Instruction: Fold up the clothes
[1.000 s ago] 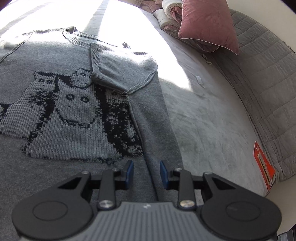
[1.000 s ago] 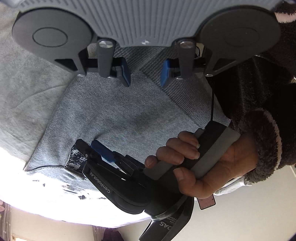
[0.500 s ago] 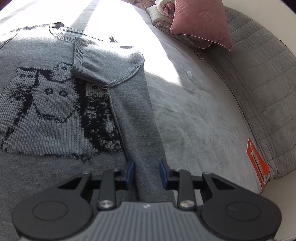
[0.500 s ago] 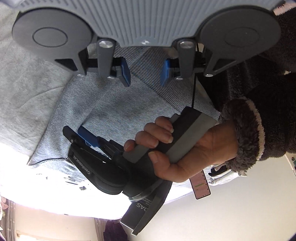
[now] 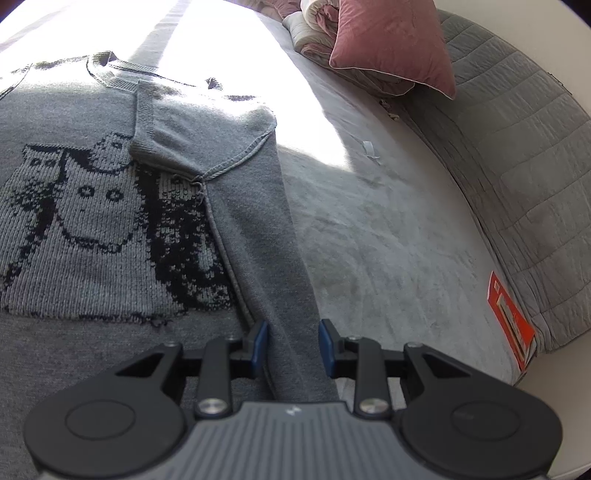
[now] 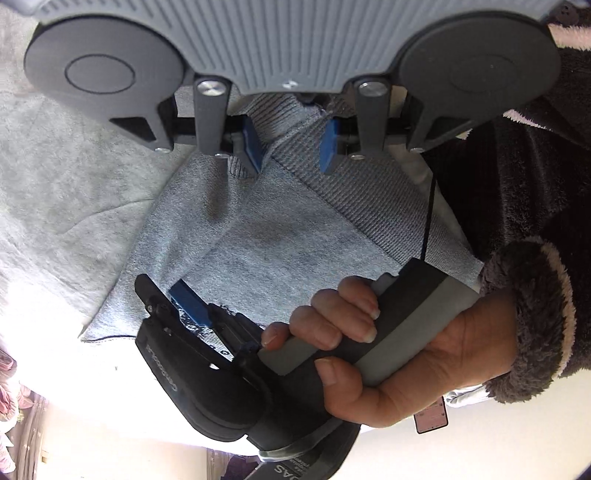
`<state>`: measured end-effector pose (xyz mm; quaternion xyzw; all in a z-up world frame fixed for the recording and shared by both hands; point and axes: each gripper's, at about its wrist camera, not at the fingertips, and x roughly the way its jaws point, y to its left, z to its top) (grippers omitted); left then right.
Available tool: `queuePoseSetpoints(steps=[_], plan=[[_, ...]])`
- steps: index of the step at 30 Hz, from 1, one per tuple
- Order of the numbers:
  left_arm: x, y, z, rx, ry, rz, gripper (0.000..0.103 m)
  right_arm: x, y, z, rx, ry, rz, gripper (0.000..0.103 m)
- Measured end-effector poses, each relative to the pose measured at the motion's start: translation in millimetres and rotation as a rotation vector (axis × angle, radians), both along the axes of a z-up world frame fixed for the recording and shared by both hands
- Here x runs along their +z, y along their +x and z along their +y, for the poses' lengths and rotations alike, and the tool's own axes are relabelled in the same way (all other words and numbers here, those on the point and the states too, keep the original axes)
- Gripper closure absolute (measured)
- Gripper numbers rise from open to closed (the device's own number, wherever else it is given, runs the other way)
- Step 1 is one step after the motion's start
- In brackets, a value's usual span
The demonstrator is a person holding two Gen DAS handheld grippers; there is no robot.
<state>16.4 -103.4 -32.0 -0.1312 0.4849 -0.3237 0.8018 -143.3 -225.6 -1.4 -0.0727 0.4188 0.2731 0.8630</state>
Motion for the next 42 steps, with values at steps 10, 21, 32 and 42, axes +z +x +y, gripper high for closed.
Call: queuePoseSetpoints(steps=[10,21,32,42], plan=[[-10.8,17.1,24.0,0.115,-0.005,0.034,0.074,-8.9,-2.4,-17.0,-0.062,-0.044,0.005,0.088],[-10.4,14.5,24.4,0.207,-0.039,-0.020,0.099,9.3,7.9,-44.2,-0.097,0.315,0.135,0.097],[-5.8,15.9,45.5,0.234,0.046,-0.077,0.095,-9.8,23.6,-24.0,-0.023,0.316,0.266,0.085],[-4.4,17.1,47.0,0.174,0.041,-0.135,0.088,-6.5,32.9,-30.8,-0.062,0.292,0.196,0.073]])
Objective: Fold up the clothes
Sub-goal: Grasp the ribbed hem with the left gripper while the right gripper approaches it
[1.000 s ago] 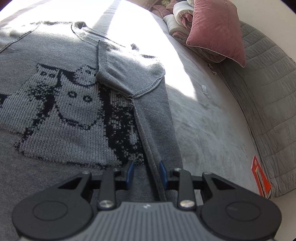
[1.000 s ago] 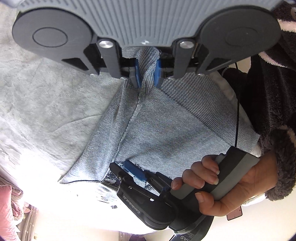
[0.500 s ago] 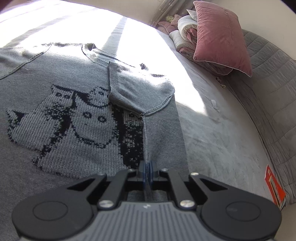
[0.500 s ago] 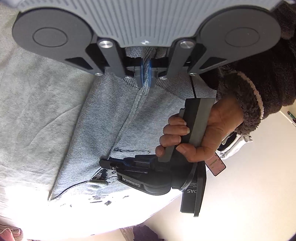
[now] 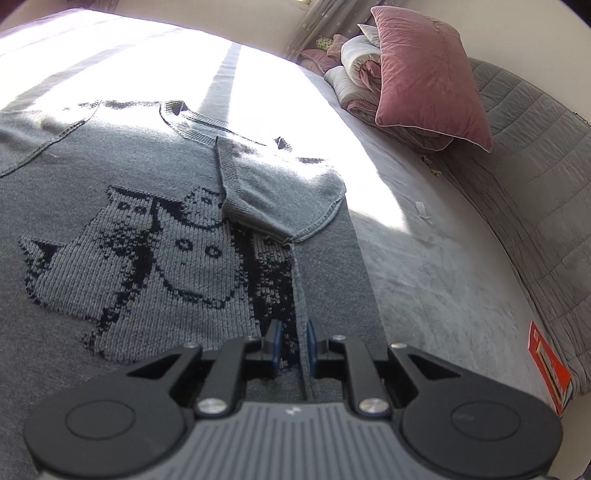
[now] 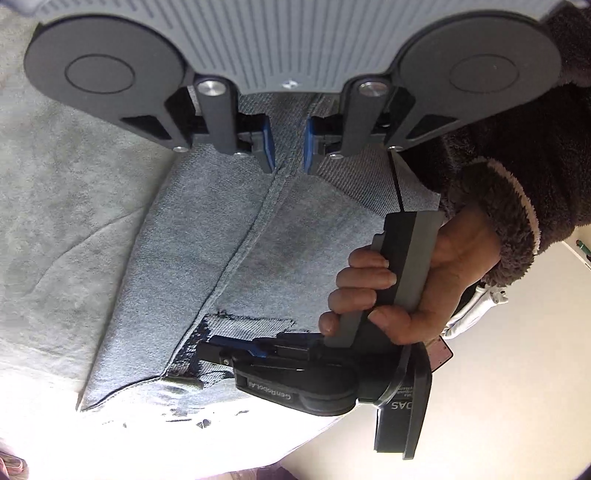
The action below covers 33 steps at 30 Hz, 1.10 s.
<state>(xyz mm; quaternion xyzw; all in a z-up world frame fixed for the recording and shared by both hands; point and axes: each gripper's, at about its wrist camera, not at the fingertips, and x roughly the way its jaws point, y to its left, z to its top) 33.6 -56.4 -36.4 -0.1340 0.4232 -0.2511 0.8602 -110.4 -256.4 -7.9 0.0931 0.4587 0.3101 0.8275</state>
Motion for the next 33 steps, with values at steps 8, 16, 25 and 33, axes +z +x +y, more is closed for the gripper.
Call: queuePoseSetpoints(steps=[8,16,25,33], plan=[[1.8,10.0,43.7,0.077,-0.009,-0.005,0.077,14.1,8.9,8.0,0.041,0.004,-0.013,0.071],[14.0,34.6,110.4,0.225,0.028,-0.038,0.056,33.9,47.5,28.5,-0.006,0.034,-0.056,0.064],[5.3,58.7,182.1,0.450,0.002,0.026,0.048,34.9,105.4,57.5,-0.082,0.010,-0.037,0.063],[-1.7,57.9,236.3,0.686,-0.183,0.080,0.048,46.1,176.1,114.9,-0.074,-0.031,-0.040,0.063]])
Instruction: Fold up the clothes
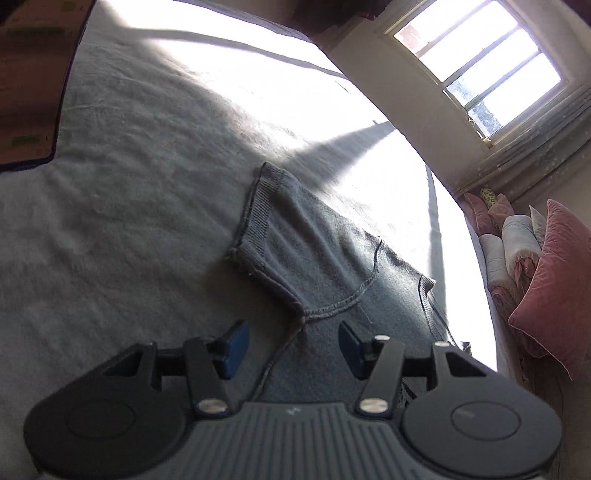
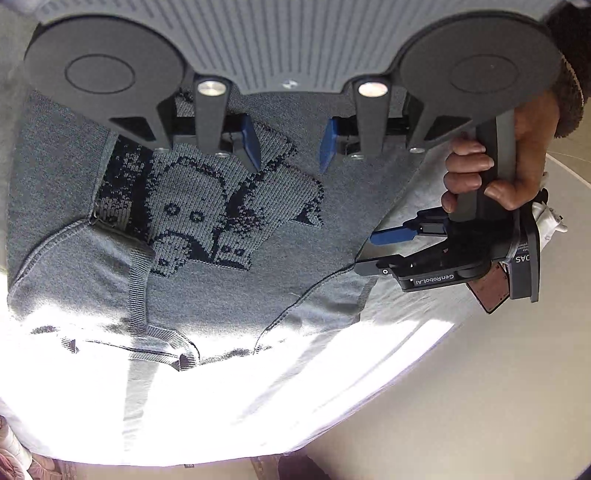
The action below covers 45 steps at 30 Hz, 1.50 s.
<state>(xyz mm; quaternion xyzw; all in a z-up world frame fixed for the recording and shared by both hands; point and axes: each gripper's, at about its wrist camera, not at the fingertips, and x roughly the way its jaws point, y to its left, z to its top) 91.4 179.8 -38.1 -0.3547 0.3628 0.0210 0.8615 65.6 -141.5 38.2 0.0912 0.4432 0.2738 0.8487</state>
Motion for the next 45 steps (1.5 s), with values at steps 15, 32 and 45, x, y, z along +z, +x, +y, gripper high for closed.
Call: queuePoseSetpoints(steps=[15,32,45], plan=[[-15.6,25.8,23.6,0.165,-0.111,0.046,0.089,18.8,139.0,140.5,0.056,-0.040,0.017,0.063],[-14.9,18.2,15.8,0.224,-0.107,0.061,0.099,-30.1,203.9,242.8,0.128,-0.207,0.078,0.059],[-11.0,16.8,17.7,0.226,-0.126,0.044,0.099,-30.8,200.3,222.4,0.082,-0.208,-0.044,0.098]])
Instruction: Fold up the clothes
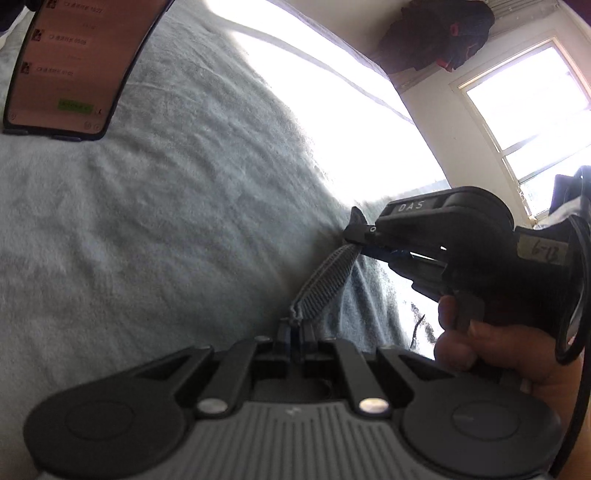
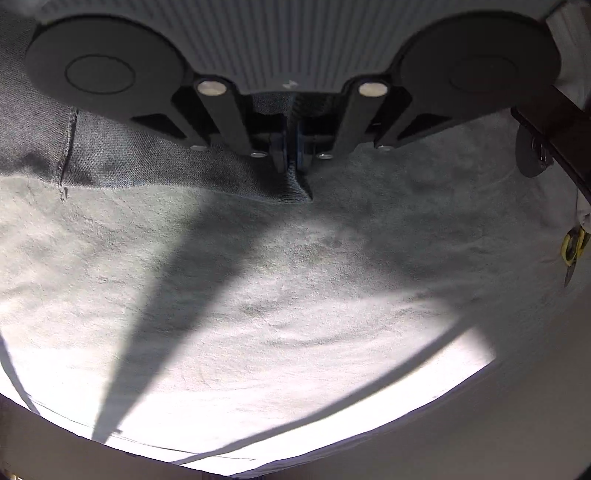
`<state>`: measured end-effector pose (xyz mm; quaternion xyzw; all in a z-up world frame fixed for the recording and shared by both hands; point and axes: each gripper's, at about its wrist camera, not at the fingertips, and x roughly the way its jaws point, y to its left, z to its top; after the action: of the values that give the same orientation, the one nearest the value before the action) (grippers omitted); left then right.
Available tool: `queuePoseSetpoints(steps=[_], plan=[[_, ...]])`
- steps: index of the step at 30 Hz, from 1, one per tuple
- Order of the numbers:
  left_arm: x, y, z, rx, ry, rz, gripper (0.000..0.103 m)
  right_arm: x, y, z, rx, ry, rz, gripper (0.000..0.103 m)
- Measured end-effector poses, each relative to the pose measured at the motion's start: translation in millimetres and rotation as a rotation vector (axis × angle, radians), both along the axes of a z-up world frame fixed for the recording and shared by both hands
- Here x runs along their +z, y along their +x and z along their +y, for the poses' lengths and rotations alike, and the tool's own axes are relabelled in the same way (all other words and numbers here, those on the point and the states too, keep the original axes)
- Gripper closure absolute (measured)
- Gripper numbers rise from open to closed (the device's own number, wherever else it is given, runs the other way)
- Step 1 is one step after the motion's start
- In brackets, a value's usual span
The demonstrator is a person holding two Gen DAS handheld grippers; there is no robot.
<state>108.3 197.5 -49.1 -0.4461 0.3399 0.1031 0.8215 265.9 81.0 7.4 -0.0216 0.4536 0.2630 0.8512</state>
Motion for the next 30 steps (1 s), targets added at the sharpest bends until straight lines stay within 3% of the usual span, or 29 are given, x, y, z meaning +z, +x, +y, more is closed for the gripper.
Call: queuePoseSetpoints(steps=[4,8,15,20,30], plan=[[9.2,-9.3,-9.0,-0.040,0.039,-0.077,0.100,13.1,1.7,-43.0,-0.076,0.134,0.004,0.098],[23.8,-5.1,-30.5,-0.155,0.085,-0.190,0.100,24.8,-0.5,-86.5,-0.153,0.233,-0.002,0.098],[35.6,-4.0,-75.3,-0.379,0.119,-0.330,0.100,31.9,-12.1,-146.7,-0.264,0.297,-0.034,0.098],[33.6,1.4,-102.5,-0.473,0.110,-0.342,0.100,31.2,-25.5,-185.9,-0.323,0.313,-0.048,0.098],[15.8,6.8,-158.2,-0.647,0.169,-0.322,0.100,15.5,-48.7,-246.6,-0.423,0.304,-0.055,0.098]])
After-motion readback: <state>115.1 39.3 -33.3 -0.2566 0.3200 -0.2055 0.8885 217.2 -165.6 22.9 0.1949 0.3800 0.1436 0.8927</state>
